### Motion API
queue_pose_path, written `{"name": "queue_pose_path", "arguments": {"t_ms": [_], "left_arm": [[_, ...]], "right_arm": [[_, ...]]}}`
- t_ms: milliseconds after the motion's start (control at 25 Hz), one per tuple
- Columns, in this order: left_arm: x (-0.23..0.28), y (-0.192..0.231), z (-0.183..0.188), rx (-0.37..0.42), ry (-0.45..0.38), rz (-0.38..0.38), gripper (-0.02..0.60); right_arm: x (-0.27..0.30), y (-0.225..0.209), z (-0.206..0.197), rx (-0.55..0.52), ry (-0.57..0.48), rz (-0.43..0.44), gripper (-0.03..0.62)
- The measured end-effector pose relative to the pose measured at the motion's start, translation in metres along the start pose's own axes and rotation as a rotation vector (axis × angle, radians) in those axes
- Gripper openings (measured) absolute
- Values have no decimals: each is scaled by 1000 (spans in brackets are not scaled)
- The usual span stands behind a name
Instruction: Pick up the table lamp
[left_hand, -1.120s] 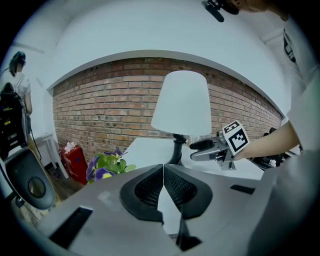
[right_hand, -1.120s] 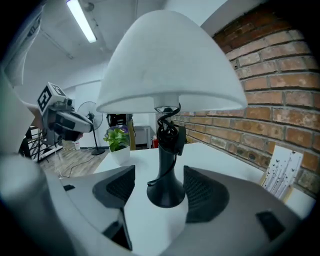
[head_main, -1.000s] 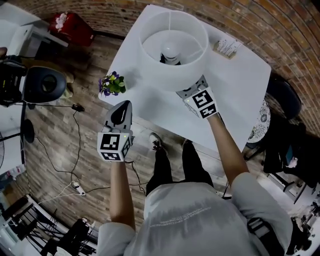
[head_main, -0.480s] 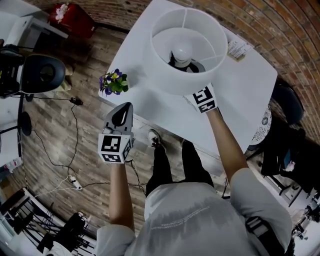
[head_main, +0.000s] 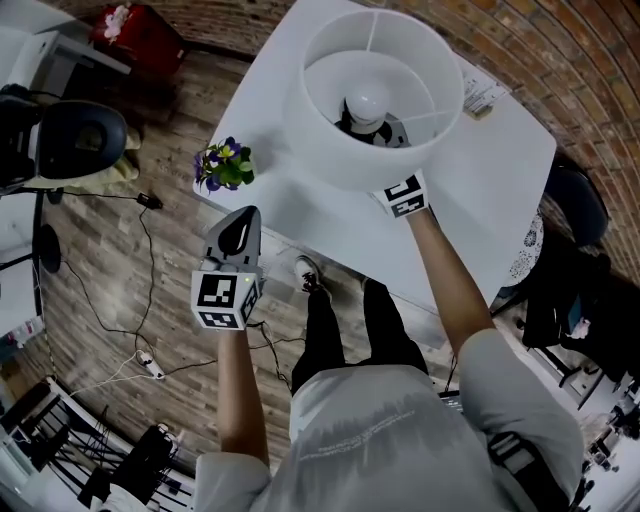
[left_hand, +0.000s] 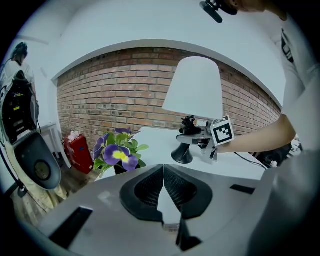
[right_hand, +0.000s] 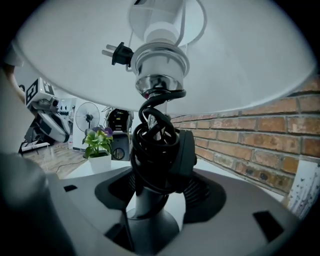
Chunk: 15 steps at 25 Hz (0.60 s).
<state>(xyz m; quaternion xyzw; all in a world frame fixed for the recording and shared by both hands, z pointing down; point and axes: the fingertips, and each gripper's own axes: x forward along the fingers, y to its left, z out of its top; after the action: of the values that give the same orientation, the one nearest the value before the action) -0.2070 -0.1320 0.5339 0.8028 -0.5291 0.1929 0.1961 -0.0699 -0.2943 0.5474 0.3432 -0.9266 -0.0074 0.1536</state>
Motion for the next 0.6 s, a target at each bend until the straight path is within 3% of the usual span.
{"name": "queue_pose_path", "arguments": {"t_ms": [160,280,600], "left_arm": [[-3,3,-5,-5,7,6,14],[-5,6,-8,-9,12,13,14],[-4,6,-9,-6,16,4,14]], "right_arm": [[7,2,3,-7,-15,-9,257],[9,0,4,8,-30,-24,210],[10,-3,3,113,-50,-22,178]]}}
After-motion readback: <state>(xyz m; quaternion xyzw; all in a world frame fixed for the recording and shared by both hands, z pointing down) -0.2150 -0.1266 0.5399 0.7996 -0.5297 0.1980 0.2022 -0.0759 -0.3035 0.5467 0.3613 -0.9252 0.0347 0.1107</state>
